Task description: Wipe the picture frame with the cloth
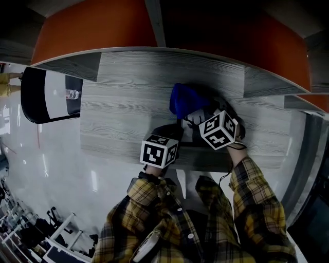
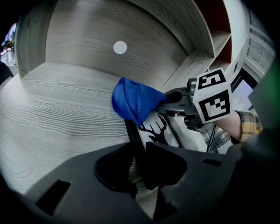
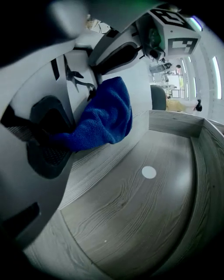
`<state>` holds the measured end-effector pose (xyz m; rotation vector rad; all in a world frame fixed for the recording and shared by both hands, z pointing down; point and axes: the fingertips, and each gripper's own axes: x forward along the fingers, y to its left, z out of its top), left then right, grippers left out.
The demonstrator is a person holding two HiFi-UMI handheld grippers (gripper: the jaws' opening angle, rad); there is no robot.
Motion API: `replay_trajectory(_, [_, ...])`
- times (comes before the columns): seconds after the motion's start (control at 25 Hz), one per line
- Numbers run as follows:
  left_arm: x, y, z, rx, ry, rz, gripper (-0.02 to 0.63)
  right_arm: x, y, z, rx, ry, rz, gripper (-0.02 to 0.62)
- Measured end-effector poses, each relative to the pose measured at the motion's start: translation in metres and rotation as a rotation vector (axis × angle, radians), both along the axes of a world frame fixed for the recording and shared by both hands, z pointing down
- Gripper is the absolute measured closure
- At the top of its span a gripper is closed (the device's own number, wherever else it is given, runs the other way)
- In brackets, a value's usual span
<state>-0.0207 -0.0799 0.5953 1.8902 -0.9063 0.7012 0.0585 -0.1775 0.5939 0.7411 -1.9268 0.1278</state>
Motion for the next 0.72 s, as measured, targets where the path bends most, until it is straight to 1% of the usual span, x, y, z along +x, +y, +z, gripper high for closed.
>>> replay_trajectory(0.2, [0.001,-0.001,0.000,-0.002,0.004,0.003,0.511,0.040,0.003,-0.009,0.008,0.013,0.081,0.561])
replay_trajectory(0.36, [0.000,-0.002,0.001,0.000,0.003,0.005,0.511,0.067,0.006,-0.015,0.005,0.004,0.155,0.561])
replay_trajectory(0.72, [0.001,-0.001,0.001,0.005,0.002,0.013,0.511,0.143,0.031,-0.010,-0.020,0.057,0.331,0.561])
